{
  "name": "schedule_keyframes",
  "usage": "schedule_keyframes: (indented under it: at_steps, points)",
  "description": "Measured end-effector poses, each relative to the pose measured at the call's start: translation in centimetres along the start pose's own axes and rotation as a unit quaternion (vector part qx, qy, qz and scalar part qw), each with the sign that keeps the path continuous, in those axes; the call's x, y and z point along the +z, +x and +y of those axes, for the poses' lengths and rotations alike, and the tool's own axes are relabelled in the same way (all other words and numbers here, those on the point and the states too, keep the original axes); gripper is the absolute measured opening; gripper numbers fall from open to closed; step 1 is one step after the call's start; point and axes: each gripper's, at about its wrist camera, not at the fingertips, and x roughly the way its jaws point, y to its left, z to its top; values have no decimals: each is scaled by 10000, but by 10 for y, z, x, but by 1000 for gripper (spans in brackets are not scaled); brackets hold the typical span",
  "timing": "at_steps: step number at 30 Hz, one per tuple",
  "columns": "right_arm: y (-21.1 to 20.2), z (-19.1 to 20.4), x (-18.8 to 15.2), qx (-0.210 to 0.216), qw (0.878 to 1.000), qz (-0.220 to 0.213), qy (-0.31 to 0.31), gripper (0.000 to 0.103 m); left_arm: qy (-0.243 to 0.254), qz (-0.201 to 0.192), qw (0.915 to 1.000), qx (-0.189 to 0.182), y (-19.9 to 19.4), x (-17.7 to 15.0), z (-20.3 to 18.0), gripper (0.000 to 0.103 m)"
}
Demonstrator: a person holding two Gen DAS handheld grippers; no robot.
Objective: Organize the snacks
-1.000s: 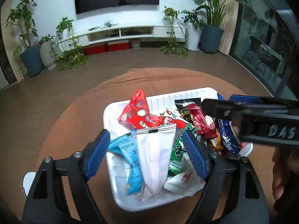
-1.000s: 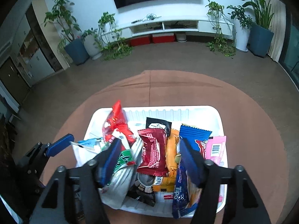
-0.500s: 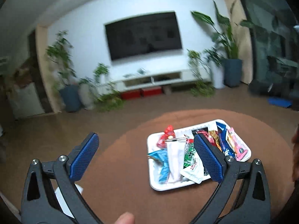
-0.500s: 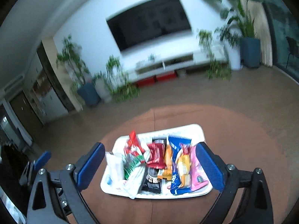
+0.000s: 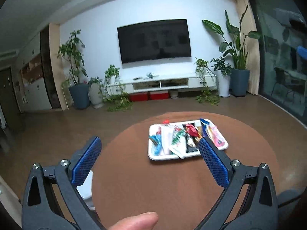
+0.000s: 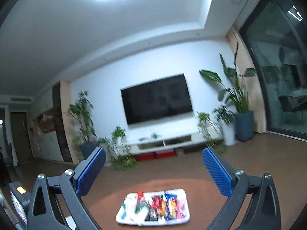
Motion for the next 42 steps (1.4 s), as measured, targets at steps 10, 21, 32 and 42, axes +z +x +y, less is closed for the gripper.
schedule_keyframes:
  at_steps: [10,21,32,42]
  points:
    - [-51,-12,-56,-393,9859,1621,148,103,-84,782,9965,-284,-62,-51,-9,103]
    - [-88,13,-98,-717,9735,2171,-114,103,-286,1163,9922,-345,-73,-66,-2,103]
    - [-89,26,-103,-744,9693,2325,-284,103,-409,1348,9893,-388,-59,-67,9,103]
    - [-87,30,-102,-765,9663,2434,-354,103,-464,1403,9882,-403,-54,-70,11,103]
